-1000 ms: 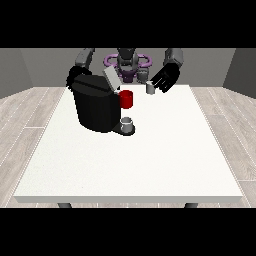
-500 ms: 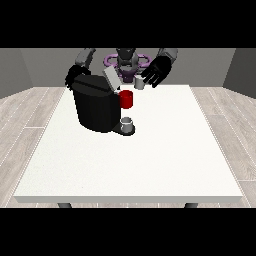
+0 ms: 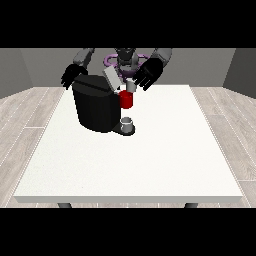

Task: Insert the coffee pod into the coffee machine and close the lid

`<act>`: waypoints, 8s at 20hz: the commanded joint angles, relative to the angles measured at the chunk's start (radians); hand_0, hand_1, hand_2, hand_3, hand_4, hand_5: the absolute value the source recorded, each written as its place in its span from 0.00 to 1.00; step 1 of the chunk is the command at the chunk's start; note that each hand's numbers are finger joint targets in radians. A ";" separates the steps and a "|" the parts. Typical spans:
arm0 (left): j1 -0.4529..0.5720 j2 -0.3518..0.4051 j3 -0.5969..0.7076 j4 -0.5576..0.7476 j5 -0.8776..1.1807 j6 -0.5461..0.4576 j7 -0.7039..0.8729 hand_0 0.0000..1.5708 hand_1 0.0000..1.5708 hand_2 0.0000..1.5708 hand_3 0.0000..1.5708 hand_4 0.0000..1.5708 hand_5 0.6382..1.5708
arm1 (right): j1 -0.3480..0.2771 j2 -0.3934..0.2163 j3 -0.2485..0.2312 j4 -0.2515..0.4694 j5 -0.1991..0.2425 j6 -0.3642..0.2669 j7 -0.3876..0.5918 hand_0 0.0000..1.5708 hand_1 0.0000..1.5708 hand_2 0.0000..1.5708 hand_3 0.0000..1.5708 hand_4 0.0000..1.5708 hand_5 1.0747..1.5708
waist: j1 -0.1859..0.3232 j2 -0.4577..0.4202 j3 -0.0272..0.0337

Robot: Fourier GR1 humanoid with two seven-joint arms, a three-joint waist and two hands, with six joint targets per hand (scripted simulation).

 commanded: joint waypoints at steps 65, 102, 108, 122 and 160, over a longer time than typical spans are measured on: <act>-0.047 -0.009 -0.060 0.015 -0.136 -0.132 -0.048 0.00 0.00 0.00 0.00 0.00 1.00 | -0.033 -0.044 -0.119 0.084 -0.071 0.008 -0.042 0.00 0.00 0.00 0.00 0.22 1.00 | 0.062 0.017 0.0005; 0.546 -0.433 0.229 -0.140 0.370 -0.141 -0.097 0.00 0.00 0.00 0.00 0.00 1.00 | 0.144 -0.157 -0.102 -0.041 -0.105 0.165 0.014 0.00 0.00 0.00 0.00 0.00 1.00 | 0.386 -0.449 0.0004; 0.637 -0.443 0.223 -0.213 0.440 -0.211 -0.050 0.00 0.00 0.00 0.00 0.02 1.00 | 0.087 -0.155 -0.036 -0.072 -0.041 0.151 0.111 0.00 0.00 0.00 0.00 0.00 1.00 | 0.432 -0.466 0.0001; 0.789 -0.471 0.057 -0.552 0.601 -0.120 0.046 0.00 0.00 0.00 0.00 0.00 1.00 | -0.066 -0.185 -0.129 0.123 -0.083 0.229 0.031 0.00 0.00 0.00 0.00 0.00 1.00 | 0.491 -0.308 0.0005; 0.871 -0.362 0.070 -0.737 0.651 -0.052 0.092 0.00 0.00 0.00 0.00 0.00 1.00 | -0.346 -0.094 -0.039 0.370 0.057 0.228 -0.027 0.00 0.00 0.00 0.00 0.05 1.00 | 0.415 -0.174 0.0000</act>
